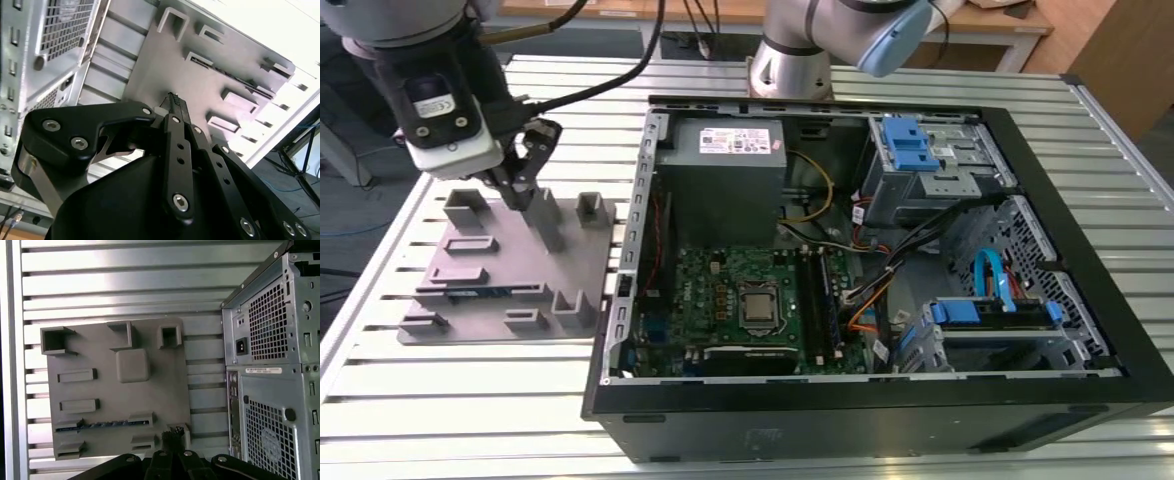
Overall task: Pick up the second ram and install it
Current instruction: 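Reach for the second ram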
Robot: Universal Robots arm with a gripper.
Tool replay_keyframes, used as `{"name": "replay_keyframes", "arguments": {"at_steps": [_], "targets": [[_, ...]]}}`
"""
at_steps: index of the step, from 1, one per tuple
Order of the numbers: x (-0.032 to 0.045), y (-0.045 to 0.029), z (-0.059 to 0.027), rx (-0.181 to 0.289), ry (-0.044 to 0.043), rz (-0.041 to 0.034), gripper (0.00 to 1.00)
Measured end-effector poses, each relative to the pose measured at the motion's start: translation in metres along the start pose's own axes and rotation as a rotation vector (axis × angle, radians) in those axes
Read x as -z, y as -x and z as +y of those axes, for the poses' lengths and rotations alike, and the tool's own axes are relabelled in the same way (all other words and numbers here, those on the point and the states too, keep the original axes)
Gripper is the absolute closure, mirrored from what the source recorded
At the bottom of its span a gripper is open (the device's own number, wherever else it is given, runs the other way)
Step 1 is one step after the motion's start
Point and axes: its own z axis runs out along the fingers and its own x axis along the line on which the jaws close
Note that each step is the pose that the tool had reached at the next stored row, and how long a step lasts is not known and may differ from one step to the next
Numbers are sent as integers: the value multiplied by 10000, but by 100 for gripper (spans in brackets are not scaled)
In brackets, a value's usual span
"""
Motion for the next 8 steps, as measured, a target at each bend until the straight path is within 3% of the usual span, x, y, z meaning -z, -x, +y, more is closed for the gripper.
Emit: {"name": "replay_keyframes", "arguments": {"at_steps": [8], "targets": [[-84, -291, -73, -1, 0, -1, 89]]}}
